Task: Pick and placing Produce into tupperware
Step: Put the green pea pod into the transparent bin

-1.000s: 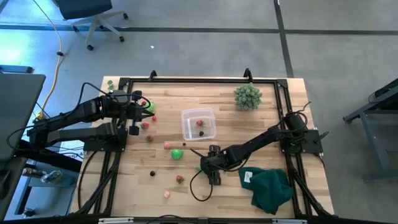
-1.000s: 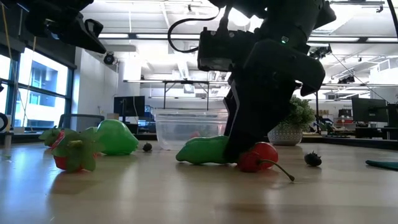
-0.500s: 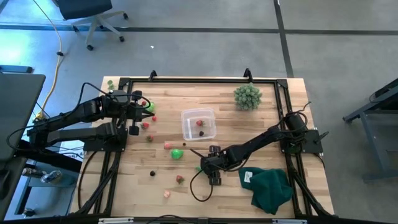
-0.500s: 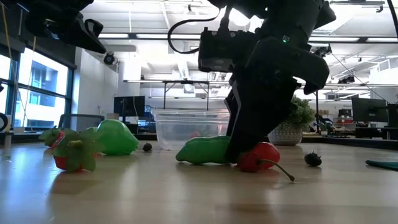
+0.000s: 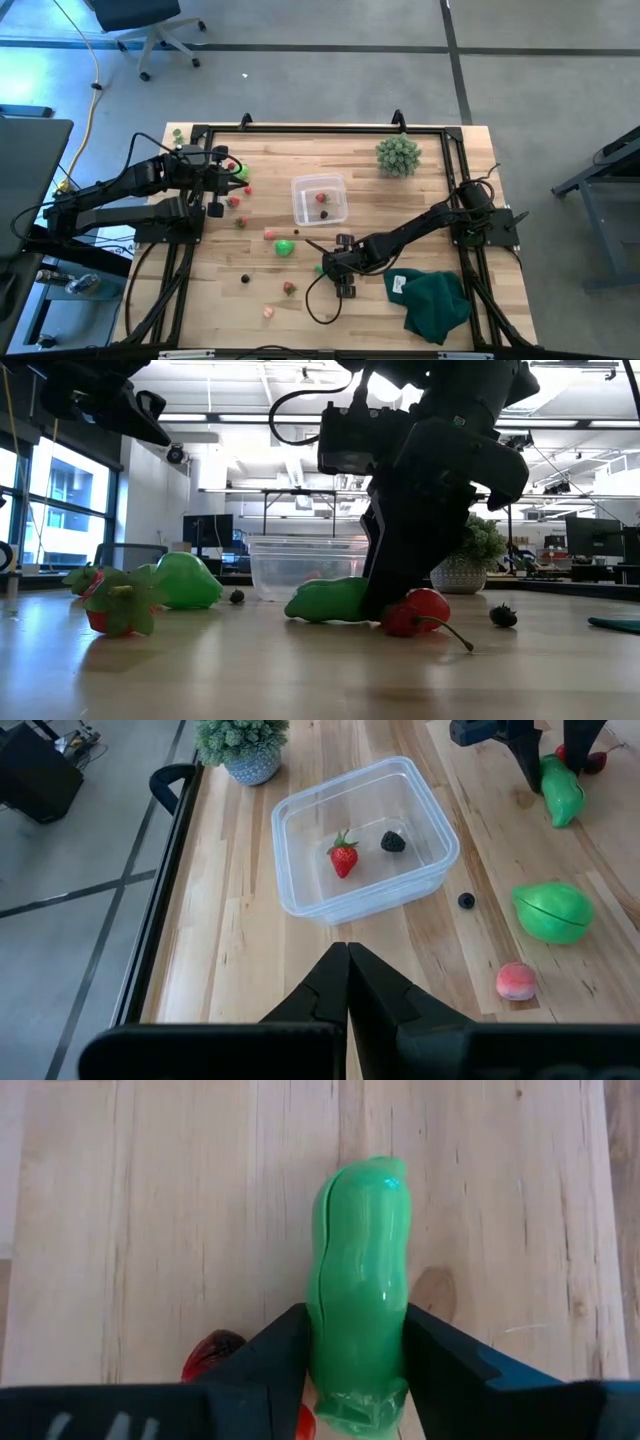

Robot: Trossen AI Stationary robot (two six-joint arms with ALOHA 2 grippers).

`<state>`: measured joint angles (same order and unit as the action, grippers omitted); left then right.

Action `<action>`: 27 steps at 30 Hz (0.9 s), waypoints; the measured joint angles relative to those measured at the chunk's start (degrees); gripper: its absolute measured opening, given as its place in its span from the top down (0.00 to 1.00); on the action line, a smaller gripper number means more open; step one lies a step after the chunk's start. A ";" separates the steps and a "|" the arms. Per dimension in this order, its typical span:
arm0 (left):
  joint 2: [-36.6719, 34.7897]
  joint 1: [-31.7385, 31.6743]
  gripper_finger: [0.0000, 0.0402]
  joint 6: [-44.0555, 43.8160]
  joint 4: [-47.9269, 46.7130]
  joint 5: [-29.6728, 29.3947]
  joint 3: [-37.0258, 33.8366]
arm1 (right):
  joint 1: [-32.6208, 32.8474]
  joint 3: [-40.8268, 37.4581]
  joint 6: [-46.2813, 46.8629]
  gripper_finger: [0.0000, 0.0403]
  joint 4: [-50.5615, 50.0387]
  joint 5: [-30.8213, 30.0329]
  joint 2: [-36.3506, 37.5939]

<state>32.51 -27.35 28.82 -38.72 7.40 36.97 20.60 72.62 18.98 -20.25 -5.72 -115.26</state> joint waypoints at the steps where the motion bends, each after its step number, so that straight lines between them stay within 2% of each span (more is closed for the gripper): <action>1: -0.01 0.00 1.00 -0.01 0.00 0.02 0.00 | 0.01 0.00 0.00 0.65 0.00 0.00 0.00; 12: -0.01 -0.01 1.00 0.00 0.00 0.01 0.00 | 0.02 1.59 -1.58 0.65 0.66 -0.24 0.00; 19: -0.02 0.00 1.00 0.00 0.00 0.00 0.00 | 0.01 6.69 -2.56 0.65 -4.63 -1.36 0.00; 27: -0.01 0.00 1.00 0.00 0.02 0.02 0.00 | -1.23 7.04 -1.44 0.65 -6.82 -0.88 0.00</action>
<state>32.49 -27.35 28.82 -38.70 7.42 36.97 19.37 79.66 17.55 -27.07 -6.60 -115.26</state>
